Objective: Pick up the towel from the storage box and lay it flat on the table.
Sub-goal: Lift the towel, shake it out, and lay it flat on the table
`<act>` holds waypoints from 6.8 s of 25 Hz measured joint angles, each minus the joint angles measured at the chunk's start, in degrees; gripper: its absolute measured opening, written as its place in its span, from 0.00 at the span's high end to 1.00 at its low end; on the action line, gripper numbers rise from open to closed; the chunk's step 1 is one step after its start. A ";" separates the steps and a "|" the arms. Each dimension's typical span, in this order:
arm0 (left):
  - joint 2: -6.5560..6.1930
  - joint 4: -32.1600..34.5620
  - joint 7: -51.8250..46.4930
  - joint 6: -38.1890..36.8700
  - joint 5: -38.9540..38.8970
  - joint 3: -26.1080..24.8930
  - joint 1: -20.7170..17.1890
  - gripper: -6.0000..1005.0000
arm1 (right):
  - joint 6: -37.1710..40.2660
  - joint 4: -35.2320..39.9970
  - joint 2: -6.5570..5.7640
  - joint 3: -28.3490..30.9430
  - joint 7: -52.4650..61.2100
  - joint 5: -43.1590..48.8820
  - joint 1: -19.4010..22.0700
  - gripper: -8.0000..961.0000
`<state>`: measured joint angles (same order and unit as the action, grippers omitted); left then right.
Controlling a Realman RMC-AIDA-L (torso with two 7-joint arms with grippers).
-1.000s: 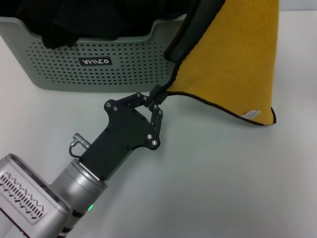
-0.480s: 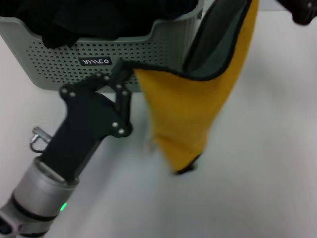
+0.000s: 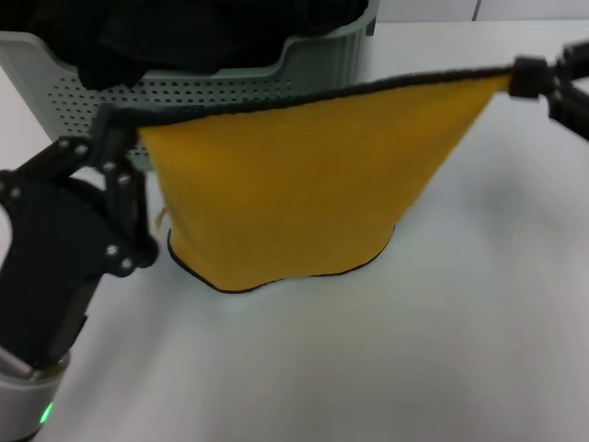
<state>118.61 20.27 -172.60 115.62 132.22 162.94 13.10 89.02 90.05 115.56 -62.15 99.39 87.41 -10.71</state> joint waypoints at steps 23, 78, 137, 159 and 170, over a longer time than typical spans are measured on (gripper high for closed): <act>-0.63 3.77 -0.18 -21.68 -7.54 -0.75 5.75 0.98 | 3.04 -1.24 -0.04 -0.05 0.36 0.67 1.63 0.98; -13.89 32.09 -0.19 -37.78 -7.31 0.18 3.86 0.98 | 2.80 -11.97 -0.24 1.07 -2.36 3.04 -3.80 0.98; -14.30 26.30 -0.19 -32.25 10.56 0.27 0.14 0.97 | 16.04 -9.62 -0.06 3.27 6.99 0.17 -9.08 0.97; -12.89 25.23 -0.17 -19.88 9.59 0.33 -4.01 0.97 | 15.45 -11.80 0.10 3.04 5.71 0.13 -9.96 0.97; -13.72 26.17 -0.27 -25.48 9.26 0.32 -2.45 0.97 | 15.39 -13.07 0.08 3.21 5.72 0.14 -10.41 0.96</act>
<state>104.89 46.44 -172.87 90.13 141.48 163.26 10.65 104.40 76.98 115.64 -58.94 105.11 87.54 -21.13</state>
